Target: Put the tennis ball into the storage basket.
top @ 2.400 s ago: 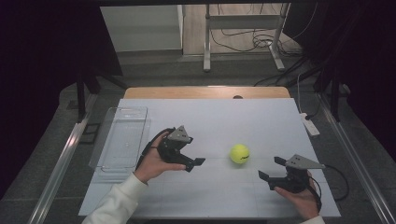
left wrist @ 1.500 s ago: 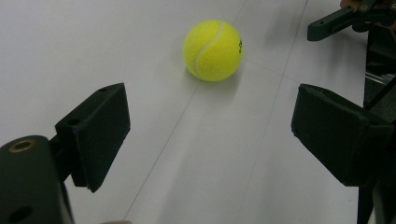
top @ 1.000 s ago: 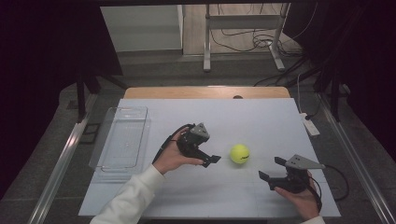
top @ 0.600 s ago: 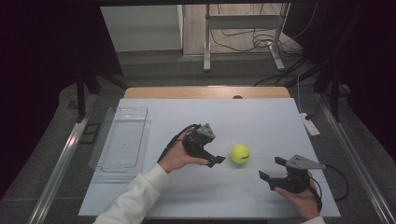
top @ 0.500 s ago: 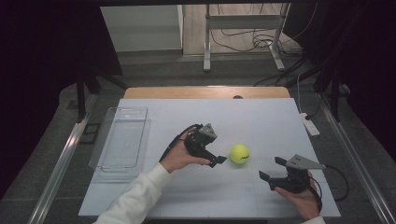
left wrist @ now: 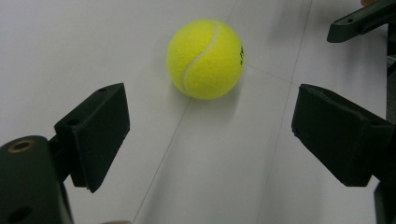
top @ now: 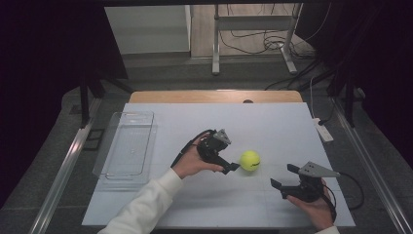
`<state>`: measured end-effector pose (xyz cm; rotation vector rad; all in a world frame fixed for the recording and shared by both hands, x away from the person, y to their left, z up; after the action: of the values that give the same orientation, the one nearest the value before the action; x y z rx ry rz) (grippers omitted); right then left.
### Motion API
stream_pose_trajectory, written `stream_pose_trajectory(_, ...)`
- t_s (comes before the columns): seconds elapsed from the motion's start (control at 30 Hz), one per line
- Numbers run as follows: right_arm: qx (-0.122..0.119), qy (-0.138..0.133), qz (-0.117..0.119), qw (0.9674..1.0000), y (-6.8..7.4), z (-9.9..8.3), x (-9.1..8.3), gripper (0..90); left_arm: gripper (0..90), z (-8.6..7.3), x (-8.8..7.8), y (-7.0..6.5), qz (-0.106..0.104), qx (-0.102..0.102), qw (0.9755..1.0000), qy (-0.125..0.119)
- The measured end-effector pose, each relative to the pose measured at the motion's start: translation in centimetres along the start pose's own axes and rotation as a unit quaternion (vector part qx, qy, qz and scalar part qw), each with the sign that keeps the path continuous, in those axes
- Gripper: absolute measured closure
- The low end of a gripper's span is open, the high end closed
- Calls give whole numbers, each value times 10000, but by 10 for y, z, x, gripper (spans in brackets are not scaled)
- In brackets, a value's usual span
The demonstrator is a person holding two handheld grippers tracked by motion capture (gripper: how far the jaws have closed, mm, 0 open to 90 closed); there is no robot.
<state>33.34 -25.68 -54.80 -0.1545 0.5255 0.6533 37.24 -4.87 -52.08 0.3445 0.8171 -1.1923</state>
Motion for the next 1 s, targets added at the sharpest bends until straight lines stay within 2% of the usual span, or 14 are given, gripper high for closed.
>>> stream_pose_trajectory(0.6,9,1,10,10000,0,0,0,116,123,4,12,2,-61,41,9999,98)
stream_pose_trajectory(1.0,15,5,6,10000,0,-1,-1,116,120,10,29,3,-128,37,9998,157)
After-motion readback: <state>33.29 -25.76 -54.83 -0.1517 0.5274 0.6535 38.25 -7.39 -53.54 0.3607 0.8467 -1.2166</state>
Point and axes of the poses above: each handheld gripper's, and its own axes: x roughly forward along the jaws, z roughly out of its top, y roughly to its left, the point moved 9 cm from there along x, roughly forward along the jaws, and after that the axes turned 4 degrees about -z, right-handed, at the moved point
